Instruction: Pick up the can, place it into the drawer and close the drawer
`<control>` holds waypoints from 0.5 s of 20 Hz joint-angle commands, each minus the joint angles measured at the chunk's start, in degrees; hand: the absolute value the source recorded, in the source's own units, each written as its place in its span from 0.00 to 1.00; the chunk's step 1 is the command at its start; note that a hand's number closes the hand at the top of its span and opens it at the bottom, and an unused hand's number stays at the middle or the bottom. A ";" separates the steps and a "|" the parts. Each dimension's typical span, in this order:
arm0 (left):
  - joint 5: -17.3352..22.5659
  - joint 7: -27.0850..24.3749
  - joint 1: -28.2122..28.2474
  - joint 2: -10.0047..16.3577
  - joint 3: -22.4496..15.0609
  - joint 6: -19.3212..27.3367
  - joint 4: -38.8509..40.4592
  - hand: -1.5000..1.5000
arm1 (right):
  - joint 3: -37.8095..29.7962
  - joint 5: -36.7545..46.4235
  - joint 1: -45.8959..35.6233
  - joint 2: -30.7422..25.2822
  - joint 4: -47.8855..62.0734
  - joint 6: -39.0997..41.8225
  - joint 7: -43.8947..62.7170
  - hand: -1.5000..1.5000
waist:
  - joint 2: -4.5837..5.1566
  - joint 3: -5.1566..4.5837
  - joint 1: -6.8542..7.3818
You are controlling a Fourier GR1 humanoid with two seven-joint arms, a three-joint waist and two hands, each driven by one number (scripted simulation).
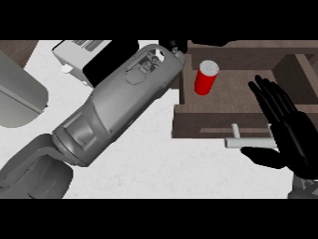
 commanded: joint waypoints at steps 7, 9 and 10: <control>-3.66 10.14 4.74 10.42 -1.65 -2.60 -12.86 0.00 | -1.55 7.37 -8.03 5.08 22.35 -14.25 -2.70 0.00 | -0.55 -0.01 2.25; -4.75 11.78 5.22 12.28 -1.58 -2.61 -13.50 0.00 | -2.12 7.24 -9.53 6.46 26.97 -16.83 -3.71 0.00 | -0.40 0.02 1.77; -4.60 12.20 4.93 12.96 -0.82 -2.47 -15.03 0.00 | -3.26 7.39 -12.44 5.35 29.94 -15.96 -3.86 0.00 | -0.36 0.01 1.98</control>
